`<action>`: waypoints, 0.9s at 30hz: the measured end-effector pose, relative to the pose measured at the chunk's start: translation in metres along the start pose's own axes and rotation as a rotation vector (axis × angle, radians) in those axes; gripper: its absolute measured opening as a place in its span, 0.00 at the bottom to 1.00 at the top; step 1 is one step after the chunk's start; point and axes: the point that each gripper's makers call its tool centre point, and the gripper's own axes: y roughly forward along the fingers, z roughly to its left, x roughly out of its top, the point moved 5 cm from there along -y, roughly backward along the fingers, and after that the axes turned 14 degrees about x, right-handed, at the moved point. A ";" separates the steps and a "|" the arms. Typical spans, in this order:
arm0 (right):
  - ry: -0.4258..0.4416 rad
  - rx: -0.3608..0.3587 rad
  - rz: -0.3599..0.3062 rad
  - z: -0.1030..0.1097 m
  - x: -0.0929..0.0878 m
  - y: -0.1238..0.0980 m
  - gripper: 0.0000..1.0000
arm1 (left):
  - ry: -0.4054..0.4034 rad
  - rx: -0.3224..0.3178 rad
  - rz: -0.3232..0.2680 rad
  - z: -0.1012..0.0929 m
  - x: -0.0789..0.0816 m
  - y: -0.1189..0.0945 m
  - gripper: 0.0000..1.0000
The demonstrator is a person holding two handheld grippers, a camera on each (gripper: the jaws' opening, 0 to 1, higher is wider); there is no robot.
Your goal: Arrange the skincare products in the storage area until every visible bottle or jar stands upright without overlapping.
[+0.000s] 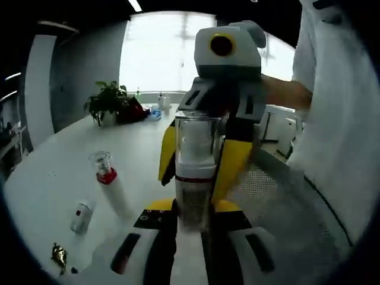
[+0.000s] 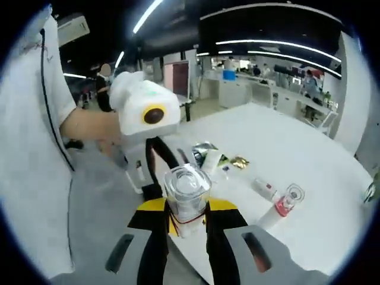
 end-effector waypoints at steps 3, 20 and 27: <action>0.017 -0.020 0.032 -0.009 -0.013 0.005 0.23 | 0.018 -0.006 0.038 0.005 -0.010 0.014 0.15; 0.169 -0.182 0.052 -0.072 -0.076 0.019 0.23 | 0.041 0.029 0.106 0.049 -0.056 0.084 0.15; 0.184 -0.228 0.068 -0.086 -0.087 0.024 0.23 | 0.034 0.048 0.096 0.060 -0.068 0.100 0.15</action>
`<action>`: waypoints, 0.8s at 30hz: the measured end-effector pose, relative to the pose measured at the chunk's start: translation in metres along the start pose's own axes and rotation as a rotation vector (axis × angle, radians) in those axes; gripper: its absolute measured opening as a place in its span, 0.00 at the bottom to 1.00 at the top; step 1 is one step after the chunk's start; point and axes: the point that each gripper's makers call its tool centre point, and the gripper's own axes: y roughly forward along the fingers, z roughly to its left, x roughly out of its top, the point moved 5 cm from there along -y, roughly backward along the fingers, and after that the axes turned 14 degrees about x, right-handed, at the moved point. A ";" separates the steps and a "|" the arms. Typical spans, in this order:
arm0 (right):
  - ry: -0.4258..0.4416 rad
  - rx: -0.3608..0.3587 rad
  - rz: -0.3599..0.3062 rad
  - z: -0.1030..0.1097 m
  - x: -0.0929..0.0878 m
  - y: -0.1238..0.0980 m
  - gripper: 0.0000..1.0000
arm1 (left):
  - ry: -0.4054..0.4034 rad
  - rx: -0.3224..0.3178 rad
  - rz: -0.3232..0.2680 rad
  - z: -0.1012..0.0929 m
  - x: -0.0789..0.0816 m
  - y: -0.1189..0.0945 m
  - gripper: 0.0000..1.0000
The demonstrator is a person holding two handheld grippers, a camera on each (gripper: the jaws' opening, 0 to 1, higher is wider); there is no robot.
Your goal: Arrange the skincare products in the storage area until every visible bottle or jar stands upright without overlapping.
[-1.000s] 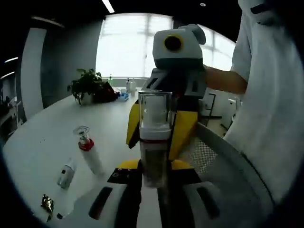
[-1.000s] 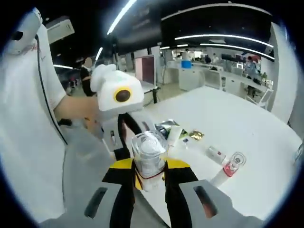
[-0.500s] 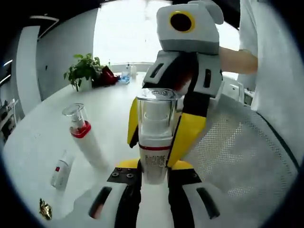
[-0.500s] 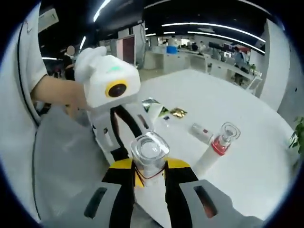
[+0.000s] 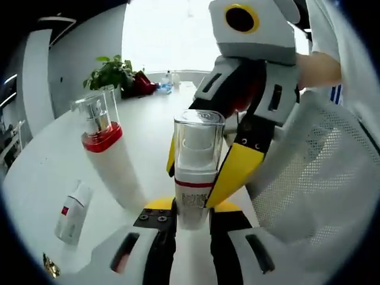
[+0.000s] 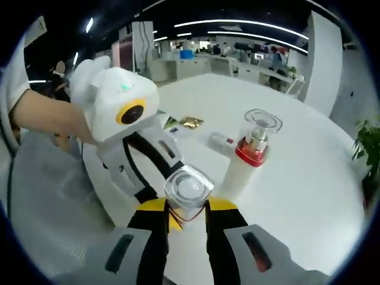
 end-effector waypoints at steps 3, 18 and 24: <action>-0.013 -0.016 0.009 -0.003 0.000 0.003 0.23 | 0.008 0.006 -0.005 0.003 -0.002 0.003 0.15; -0.025 -0.060 0.081 -0.008 -0.007 0.017 0.23 | 0.020 -0.030 0.017 0.010 -0.012 0.015 0.16; -0.011 -0.074 0.089 -0.012 -0.010 0.018 0.23 | 0.027 -0.033 0.022 0.010 -0.013 0.020 0.16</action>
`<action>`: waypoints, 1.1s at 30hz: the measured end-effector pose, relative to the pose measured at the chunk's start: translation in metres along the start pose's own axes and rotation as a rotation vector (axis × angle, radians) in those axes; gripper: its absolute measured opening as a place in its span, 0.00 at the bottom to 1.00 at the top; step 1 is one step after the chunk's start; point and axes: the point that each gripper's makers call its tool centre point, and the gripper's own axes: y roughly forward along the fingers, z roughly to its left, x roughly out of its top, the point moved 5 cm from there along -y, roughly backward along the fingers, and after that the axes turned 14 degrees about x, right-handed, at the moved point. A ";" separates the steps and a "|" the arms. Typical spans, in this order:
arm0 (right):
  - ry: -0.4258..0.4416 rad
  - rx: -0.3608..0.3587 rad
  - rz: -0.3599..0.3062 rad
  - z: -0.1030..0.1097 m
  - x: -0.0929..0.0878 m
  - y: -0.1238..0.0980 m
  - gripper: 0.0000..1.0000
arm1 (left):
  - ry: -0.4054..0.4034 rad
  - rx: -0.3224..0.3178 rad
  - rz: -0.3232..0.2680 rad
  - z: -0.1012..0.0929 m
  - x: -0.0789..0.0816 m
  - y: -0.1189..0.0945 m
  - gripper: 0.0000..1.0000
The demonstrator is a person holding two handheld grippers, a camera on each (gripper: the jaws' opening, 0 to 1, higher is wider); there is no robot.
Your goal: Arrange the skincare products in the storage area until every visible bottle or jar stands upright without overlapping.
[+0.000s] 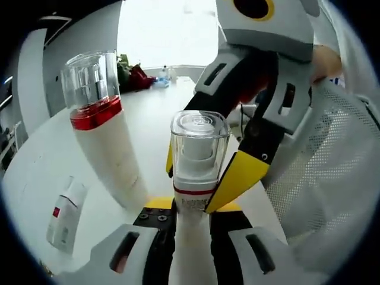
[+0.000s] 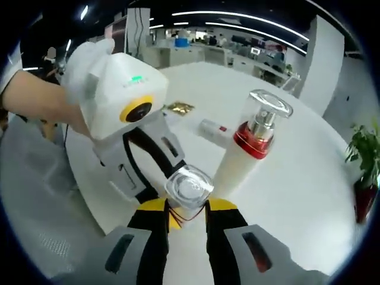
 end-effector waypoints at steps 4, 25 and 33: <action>0.010 0.003 -0.015 -0.001 -0.001 -0.002 0.23 | -0.003 -0.010 -0.009 -0.001 0.002 0.001 0.16; 0.052 0.010 -0.030 0.003 -0.004 -0.012 0.29 | -0.014 0.014 0.009 0.001 0.000 -0.001 0.22; 0.112 -0.028 -0.018 0.000 -0.018 -0.029 0.26 | -0.023 0.024 0.011 0.000 0.000 0.002 0.16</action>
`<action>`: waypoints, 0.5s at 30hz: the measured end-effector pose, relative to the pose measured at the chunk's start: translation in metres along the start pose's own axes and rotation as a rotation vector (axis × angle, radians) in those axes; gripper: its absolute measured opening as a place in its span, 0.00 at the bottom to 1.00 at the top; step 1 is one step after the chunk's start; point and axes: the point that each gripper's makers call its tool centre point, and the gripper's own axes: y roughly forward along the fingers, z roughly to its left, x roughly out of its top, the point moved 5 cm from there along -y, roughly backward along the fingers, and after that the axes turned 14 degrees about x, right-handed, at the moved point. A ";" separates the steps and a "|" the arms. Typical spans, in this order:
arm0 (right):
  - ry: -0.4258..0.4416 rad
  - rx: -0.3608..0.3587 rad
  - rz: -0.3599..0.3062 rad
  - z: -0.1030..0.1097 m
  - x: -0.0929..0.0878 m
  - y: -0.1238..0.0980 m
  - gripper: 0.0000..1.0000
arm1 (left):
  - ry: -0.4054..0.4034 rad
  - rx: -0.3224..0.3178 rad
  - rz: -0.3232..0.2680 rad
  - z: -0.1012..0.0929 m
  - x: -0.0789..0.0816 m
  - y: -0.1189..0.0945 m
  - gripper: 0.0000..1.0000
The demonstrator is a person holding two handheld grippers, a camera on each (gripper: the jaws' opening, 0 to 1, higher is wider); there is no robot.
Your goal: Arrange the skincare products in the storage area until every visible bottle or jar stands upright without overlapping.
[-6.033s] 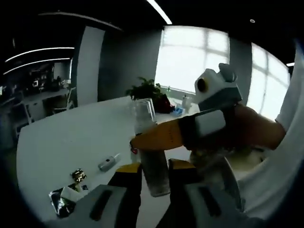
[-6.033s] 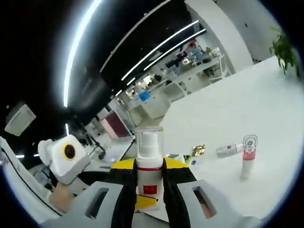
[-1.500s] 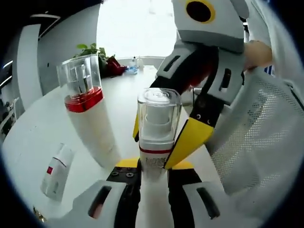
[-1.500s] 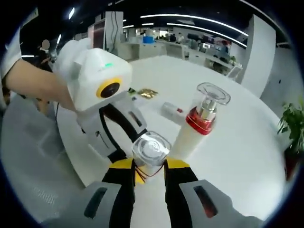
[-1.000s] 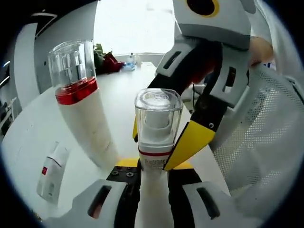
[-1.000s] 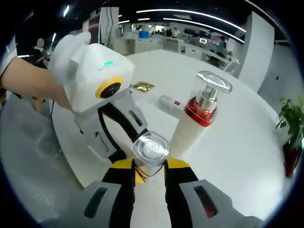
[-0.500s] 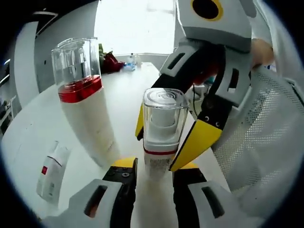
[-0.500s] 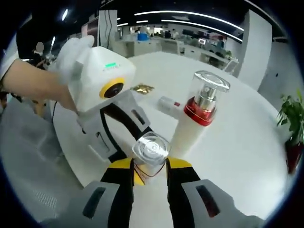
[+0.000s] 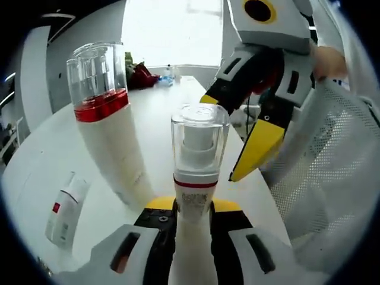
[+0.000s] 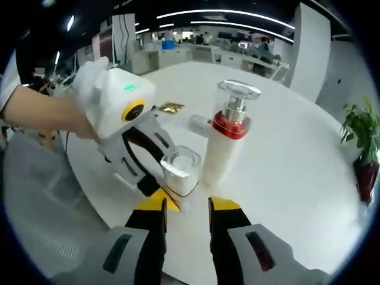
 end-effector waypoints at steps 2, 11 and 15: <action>0.015 -0.002 0.004 0.000 -0.005 0.000 0.26 | 0.000 -0.005 -0.003 0.003 0.000 0.001 0.16; 0.036 0.006 -0.002 0.002 -0.005 0.005 0.25 | 0.005 -0.046 -0.013 0.027 -0.007 0.000 0.16; 0.044 0.007 -0.001 0.001 -0.007 0.005 0.25 | 0.026 -0.062 -0.018 0.027 -0.006 0.001 0.16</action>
